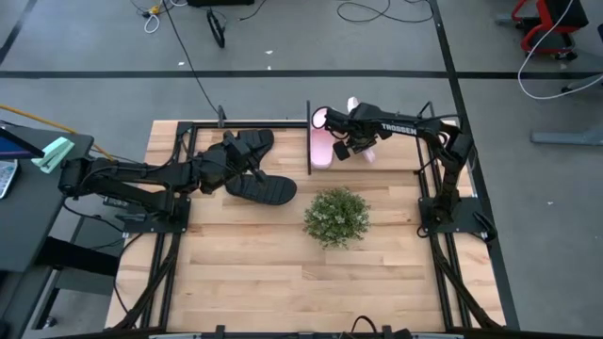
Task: Pick and place slides into the shelf
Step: Put the pink slide on the shelf
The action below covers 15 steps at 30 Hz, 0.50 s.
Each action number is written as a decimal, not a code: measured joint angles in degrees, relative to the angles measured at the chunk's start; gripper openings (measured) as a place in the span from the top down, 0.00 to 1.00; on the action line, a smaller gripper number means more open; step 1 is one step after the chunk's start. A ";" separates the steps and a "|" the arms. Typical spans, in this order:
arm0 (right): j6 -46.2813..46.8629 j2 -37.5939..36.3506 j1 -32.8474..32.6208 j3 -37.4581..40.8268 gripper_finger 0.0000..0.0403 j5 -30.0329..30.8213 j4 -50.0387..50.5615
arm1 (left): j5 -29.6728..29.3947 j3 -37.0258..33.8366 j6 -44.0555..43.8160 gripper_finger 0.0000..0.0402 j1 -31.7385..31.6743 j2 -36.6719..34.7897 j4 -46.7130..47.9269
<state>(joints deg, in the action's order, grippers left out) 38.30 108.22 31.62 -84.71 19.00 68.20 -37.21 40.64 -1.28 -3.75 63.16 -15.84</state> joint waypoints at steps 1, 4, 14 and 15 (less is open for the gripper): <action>0.18 0.00 0.00 0.00 0.85 -0.24 -0.13 | 0.00 0.00 0.00 0.92 -0.05 0.00 0.00; 0.63 0.00 0.34 -0.03 0.85 -0.94 -0.32 | 0.02 0.00 -0.02 0.93 -0.42 0.00 0.04; -2.84 0.18 0.63 -0.09 0.50 -8.20 -3.41 | 0.00 0.00 -0.07 0.93 -2.43 0.00 0.04; -2.84 0.20 0.63 -0.09 0.47 -8.51 -3.66 | 0.00 0.00 -0.11 0.93 -2.57 0.00 0.04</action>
<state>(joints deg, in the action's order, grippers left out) 35.46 108.42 32.25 -84.79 10.49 64.54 -37.21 40.64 -1.39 -6.32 63.16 -15.79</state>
